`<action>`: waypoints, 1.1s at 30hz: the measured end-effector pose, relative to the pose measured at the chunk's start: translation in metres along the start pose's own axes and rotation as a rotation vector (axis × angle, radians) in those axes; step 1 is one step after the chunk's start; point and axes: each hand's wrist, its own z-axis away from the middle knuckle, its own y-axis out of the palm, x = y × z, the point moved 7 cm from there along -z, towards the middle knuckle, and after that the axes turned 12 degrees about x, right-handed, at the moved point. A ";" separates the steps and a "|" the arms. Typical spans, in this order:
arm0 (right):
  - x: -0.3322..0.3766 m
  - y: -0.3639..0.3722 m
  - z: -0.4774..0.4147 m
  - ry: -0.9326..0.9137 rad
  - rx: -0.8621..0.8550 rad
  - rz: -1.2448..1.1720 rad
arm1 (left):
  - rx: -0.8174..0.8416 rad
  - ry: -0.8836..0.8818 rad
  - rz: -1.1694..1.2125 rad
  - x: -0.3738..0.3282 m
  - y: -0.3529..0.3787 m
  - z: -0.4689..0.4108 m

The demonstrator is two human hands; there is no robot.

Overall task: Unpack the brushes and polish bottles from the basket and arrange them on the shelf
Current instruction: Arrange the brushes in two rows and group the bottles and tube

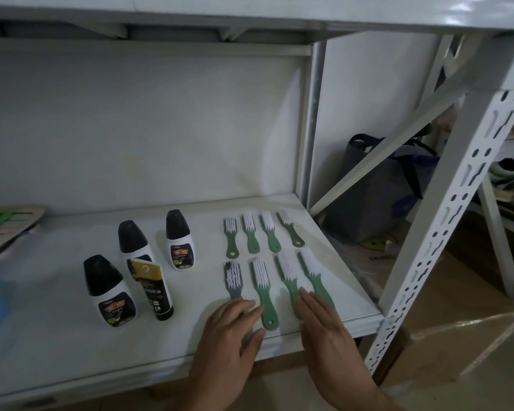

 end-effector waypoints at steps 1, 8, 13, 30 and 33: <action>0.000 -0.011 0.000 0.025 -0.024 -0.048 | 0.018 0.009 0.018 0.003 -0.008 0.008; 0.002 -0.062 -0.016 0.199 -0.112 -0.237 | 0.032 -0.220 0.086 0.055 -0.097 0.076; 0.061 -0.065 -0.036 0.127 -0.087 -0.324 | 0.038 -0.458 0.038 0.103 -0.143 0.103; 0.168 0.064 -0.142 0.135 0.381 -0.552 | -0.066 -0.384 0.515 0.189 -0.131 0.049; 0.149 0.048 -0.141 0.130 0.410 -0.538 | 0.027 -0.297 0.559 0.175 -0.121 0.040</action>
